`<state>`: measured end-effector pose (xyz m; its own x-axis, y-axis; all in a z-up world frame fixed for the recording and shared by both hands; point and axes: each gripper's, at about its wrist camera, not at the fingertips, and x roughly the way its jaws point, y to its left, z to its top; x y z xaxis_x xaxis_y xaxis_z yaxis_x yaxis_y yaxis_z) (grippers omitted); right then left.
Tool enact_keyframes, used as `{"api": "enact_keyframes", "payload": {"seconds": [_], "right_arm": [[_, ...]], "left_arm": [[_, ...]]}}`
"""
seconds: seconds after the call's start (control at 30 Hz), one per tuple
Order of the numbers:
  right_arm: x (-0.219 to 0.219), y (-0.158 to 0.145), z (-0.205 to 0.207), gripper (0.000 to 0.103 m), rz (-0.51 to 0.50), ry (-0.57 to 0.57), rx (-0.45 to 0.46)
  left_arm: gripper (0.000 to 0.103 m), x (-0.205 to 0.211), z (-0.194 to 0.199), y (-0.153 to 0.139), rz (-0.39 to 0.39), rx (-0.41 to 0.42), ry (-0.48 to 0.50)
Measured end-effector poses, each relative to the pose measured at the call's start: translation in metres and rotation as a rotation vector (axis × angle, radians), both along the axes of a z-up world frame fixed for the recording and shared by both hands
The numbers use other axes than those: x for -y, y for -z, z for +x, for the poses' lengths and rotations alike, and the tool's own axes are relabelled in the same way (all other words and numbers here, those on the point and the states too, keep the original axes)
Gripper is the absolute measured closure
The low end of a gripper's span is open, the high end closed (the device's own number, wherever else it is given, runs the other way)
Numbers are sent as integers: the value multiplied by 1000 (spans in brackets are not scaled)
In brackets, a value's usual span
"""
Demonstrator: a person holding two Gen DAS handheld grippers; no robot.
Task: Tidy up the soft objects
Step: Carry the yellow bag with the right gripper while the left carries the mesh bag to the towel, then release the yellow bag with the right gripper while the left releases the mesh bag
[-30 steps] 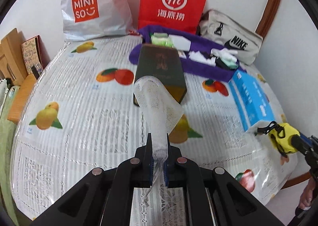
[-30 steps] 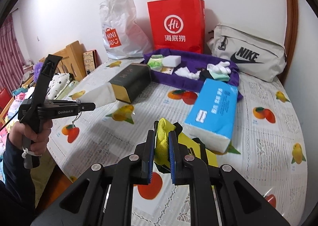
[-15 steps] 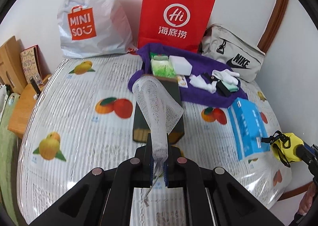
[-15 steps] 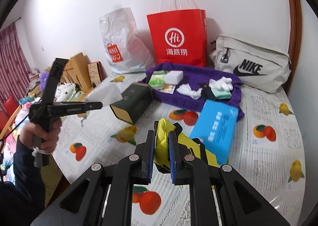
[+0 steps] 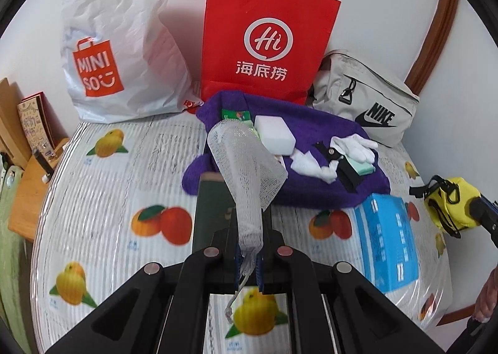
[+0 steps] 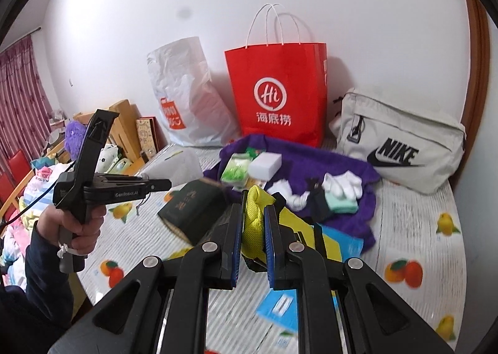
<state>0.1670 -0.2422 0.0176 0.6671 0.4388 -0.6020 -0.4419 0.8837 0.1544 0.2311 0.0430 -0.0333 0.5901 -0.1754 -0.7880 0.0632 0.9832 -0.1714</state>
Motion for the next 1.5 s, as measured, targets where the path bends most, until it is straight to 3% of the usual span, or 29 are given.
{"api": "enact_keyframes", "payload": {"seconds": [0.4,0.73,1.2,1.37,1.5], "right_arm": [[10,9,89,90,8,45,-27],[8,29,147,90,-50,94,-42],[-23,85,225,88,-123,77,-115],[-31,102,232,86,-139,39,-163],[-30,111,235,69,-138,19,-201]], "left_arm": [[95,15,62,0,15,-19,44],[95,39,103,12,9,-47,109],[95,47,128,32,3,-88,135],[95,54,135,37,-15,-99,158],[95,65,139,39,-30,-105,187]]}}
